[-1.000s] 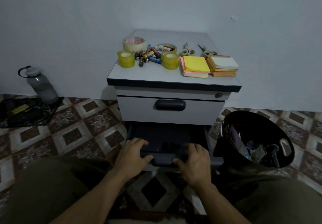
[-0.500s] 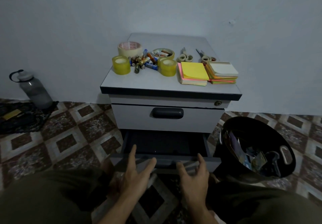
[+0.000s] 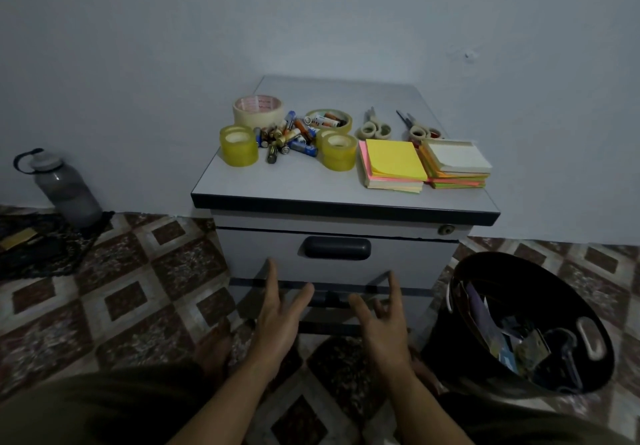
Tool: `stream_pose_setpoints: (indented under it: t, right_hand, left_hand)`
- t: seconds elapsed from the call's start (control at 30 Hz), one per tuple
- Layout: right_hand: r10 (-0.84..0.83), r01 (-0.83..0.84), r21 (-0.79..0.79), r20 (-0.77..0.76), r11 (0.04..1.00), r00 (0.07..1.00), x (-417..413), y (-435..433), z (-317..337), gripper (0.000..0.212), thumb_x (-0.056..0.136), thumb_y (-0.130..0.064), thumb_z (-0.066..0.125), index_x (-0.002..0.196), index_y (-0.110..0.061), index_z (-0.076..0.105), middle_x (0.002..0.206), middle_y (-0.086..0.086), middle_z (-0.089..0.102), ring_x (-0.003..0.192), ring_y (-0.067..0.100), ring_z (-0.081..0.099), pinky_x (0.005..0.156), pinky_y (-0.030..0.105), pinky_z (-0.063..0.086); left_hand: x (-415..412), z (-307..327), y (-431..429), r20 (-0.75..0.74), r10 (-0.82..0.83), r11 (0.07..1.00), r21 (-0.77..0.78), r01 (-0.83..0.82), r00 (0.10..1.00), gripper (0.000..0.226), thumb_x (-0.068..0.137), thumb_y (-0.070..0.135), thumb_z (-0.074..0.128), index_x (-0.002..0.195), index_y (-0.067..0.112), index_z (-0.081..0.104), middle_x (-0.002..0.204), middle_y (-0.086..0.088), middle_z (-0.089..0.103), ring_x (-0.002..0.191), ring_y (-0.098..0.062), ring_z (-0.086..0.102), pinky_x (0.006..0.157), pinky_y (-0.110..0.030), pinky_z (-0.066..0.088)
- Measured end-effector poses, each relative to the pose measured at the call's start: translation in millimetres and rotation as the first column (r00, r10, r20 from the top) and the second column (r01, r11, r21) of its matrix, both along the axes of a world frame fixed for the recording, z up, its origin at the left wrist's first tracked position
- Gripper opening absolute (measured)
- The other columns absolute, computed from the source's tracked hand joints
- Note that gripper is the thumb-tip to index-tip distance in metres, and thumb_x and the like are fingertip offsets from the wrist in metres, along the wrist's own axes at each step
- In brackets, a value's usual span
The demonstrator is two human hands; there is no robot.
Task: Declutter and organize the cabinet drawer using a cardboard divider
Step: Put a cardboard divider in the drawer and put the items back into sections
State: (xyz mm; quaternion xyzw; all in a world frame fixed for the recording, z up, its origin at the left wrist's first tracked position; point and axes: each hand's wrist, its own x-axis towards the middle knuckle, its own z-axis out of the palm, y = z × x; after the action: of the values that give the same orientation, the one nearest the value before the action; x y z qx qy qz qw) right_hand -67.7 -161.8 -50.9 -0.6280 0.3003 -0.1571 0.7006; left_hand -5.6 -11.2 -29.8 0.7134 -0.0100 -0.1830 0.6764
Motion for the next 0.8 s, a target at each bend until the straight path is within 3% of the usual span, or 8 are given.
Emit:
stream_pose_setpoints:
  t: [0.13, 0.23, 0.33, 0.43, 0.5, 0.6, 0.7, 0.8]
  right_hand:
    - [-0.050, 0.049, 0.044, 0.023, 0.998, 0.999, 9.1, 4.1, 6.7, 0.073, 0.084, -0.042, 0.075, 0.142, -0.053, 0.033, 0.148, 0.000, 0.044, 0.133, 0.021, 0.047, 0.111, 0.041, 0.041]
    - [-0.103, 0.096, 0.117, 0.054, 0.989, 0.993, 18.9, 7.3, 14.3, 0.038, 0.082, -0.050, 0.073, 0.115, -0.055, 0.056, 0.135, -0.003, 0.055, 0.121, 0.019, 0.055, 0.108, 0.046, 0.045]
    - [-0.108, 0.083, 0.224, 0.103, 0.971, 0.989, 25.3, 10.6, 26.0, 0.021, 0.087, -0.040, 0.072, 0.107, -0.044, 0.065, 0.124, -0.002, 0.064, 0.113, 0.018, 0.061, 0.102, 0.043, 0.049]
    - [-0.136, 0.096, 0.256, 0.144, 0.962, 0.980, 31.5, 10.5, 38.4, 0.023, 0.090, -0.035, 0.070, 0.112, -0.036, 0.064, 0.117, 0.002, 0.064, 0.109, 0.020, 0.062, 0.097, 0.041, 0.051]
    - [-0.178, 0.135, 0.270, 0.140, 0.953, 0.974, 34.9, 8.2, 45.6, 0.022, 0.089, -0.035, 0.071, 0.109, -0.028, 0.064, 0.109, 0.005, 0.064, 0.099, 0.022, 0.061, 0.089, 0.040, 0.052]
    - [-0.193, 0.156, 0.250, 0.134, 0.956, 0.972, 39.6, 3.1, 52.9, 0.024, 0.081, -0.041, 0.074, 0.097, -0.025, 0.063, 0.099, 0.012, 0.063, 0.087, 0.024, 0.058, 0.075, 0.041, 0.050]
    - [-0.185, 0.142, 0.246, 0.161, 0.959, 0.970, 43.6, 3.4, 56.4, 0.015, 0.088, -0.030, 0.072, 0.097, -0.025, 0.061, 0.103, 0.016, 0.068, 0.086, 0.023, 0.064, 0.079, 0.044, 0.057]
    - [-0.155, 0.089, 0.277, 0.227, 0.957, 0.962, 44.7, 10.3, 61.7, 0.019, 0.090, -0.021, 0.071, 0.105, -0.027, 0.061, 0.097, 0.014, 0.066, 0.084, 0.022, 0.065, 0.076, 0.038, 0.058]
  left_hand:
    - [-0.4, -1.2, -12.5, -0.027, 0.095, 0.984, -0.146, -0.098, 0.995, 0.088, 0.077, 0.060, 0.073, 0.138, 0.074, 0.010, 0.163, 0.012, 0.019, 0.141, -0.016, 0.037, 0.115, -0.045, 0.035]
    - [1.1, 3.7, -21.5, -0.129, 0.176, 0.946, -0.250, -0.204, 0.976, 0.047, 0.091, 0.041, 0.066, 0.132, 0.043, 0.043, 0.139, -0.003, 0.051, 0.117, -0.017, 0.055, 0.099, -0.041, 0.047]
    - [5.4, 19.4, -33.9, -0.158, 0.117, 0.940, -0.300, -0.161, 0.980, 0.019, 0.097, 0.035, 0.058, 0.116, 0.034, 0.057, 0.124, 0.005, 0.055, 0.105, -0.008, 0.053, 0.097, -0.042, 0.046]
    - [11.9, 26.5, -42.2, -0.159, 0.164, 0.946, -0.254, -0.201, 0.974, 0.018, 0.097, 0.040, 0.057, 0.115, 0.034, 0.057, 0.121, 0.004, 0.056, 0.106, -0.013, 0.054, 0.099, -0.045, 0.047]
    - [14.3, 19.5, -40.1, -0.148, 0.208, 0.966, -0.124, -0.227, 0.967, 0.014, 0.098, 0.040, 0.055, 0.110, 0.036, 0.058, 0.119, 0.000, 0.059, 0.104, -0.018, 0.057, 0.087, -0.041, 0.052]
    - [9.3, 11.3, -31.2, -0.114, 0.242, 0.963, -0.096, -0.253, 0.964, 0.021, 0.099, 0.035, 0.054, 0.120, 0.037, 0.055, 0.122, 0.002, 0.057, 0.101, -0.013, 0.056, 0.073, -0.033, 0.047]
    - [3.3, 5.5, -24.2, 0.006, 0.202, 0.978, -0.059, -0.201, 0.979, 0.039, 0.099, 0.041, 0.054, 0.134, 0.053, 0.043, 0.141, 0.008, 0.046, 0.121, -0.016, 0.051, 0.092, -0.034, 0.044]
    - [-1.7, 1.1, -15.6, 0.078, 0.121, 0.993, -0.003, -0.122, 0.990, 0.061, 0.094, 0.054, 0.050, 0.141, 0.067, 0.014, 0.162, 0.015, 0.015, 0.146, -0.015, 0.025, 0.111, -0.030, 0.029]
